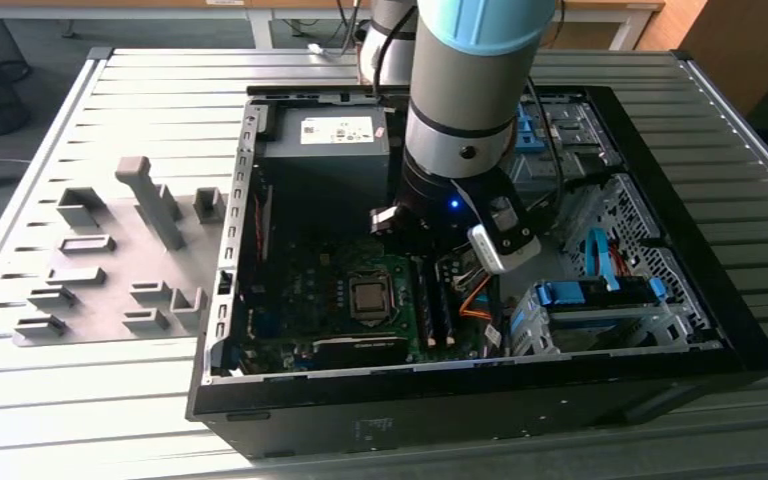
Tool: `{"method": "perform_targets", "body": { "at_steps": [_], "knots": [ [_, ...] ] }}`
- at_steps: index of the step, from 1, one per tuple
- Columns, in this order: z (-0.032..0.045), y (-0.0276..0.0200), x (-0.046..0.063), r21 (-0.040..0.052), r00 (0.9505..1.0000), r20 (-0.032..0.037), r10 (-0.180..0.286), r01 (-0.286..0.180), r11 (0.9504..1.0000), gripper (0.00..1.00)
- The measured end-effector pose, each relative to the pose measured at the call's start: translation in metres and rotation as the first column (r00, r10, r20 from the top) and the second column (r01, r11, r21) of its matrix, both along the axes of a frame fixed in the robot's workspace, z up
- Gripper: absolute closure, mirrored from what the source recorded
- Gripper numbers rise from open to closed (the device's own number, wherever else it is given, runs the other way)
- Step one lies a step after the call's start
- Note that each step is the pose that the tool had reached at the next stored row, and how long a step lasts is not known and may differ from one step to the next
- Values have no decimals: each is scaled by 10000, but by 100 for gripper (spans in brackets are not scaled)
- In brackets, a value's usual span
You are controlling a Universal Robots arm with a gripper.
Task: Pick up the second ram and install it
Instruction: 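Press down the second ram until it locks into place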
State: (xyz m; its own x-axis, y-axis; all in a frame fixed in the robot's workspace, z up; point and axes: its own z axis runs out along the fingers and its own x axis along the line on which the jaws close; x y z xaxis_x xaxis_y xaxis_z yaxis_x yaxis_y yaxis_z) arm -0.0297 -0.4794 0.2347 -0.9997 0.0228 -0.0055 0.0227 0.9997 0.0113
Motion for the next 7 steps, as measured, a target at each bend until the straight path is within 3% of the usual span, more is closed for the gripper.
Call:
{"method": "perform_targets", "body": {
  "at_steps": [7],
  "knots": [
    [1, 0, 0, -2, 10000, -8, -1, 1, 10000, 89]
  ]
}}
